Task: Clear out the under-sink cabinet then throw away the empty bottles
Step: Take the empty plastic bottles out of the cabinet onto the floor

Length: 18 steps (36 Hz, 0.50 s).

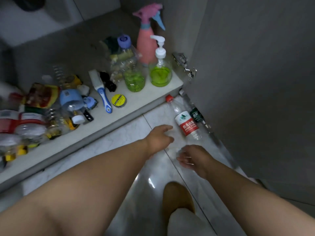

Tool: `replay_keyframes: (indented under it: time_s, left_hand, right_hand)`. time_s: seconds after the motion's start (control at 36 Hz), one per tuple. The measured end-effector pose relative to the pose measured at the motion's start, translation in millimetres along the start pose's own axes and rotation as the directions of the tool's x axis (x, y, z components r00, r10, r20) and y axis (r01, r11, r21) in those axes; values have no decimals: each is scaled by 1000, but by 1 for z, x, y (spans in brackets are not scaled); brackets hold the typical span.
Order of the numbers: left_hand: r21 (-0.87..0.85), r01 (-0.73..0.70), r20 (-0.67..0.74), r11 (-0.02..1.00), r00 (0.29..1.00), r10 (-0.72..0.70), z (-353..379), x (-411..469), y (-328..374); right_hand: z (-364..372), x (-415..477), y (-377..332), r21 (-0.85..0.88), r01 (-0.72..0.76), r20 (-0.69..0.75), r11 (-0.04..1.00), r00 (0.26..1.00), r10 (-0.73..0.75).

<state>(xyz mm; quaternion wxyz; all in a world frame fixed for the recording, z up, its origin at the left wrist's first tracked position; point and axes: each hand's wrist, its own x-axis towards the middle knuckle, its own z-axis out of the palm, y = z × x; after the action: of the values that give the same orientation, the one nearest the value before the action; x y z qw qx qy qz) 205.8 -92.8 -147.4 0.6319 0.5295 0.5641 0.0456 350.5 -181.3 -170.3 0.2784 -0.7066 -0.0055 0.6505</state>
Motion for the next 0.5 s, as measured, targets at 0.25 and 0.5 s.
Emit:
replay_keyframes:
  time_s: [0.25,0.5]
  left_hand:
    - [669,-84,-59,739,985,165,-144,-99,1]
    - [668,8,-396,744,850,347,-256,-170,-40]
  right_hand:
    - [83,-65,-44,-532,364,287,765,927,-242]
    - [181,-124,-91,-781,550,491,296,834,-253]
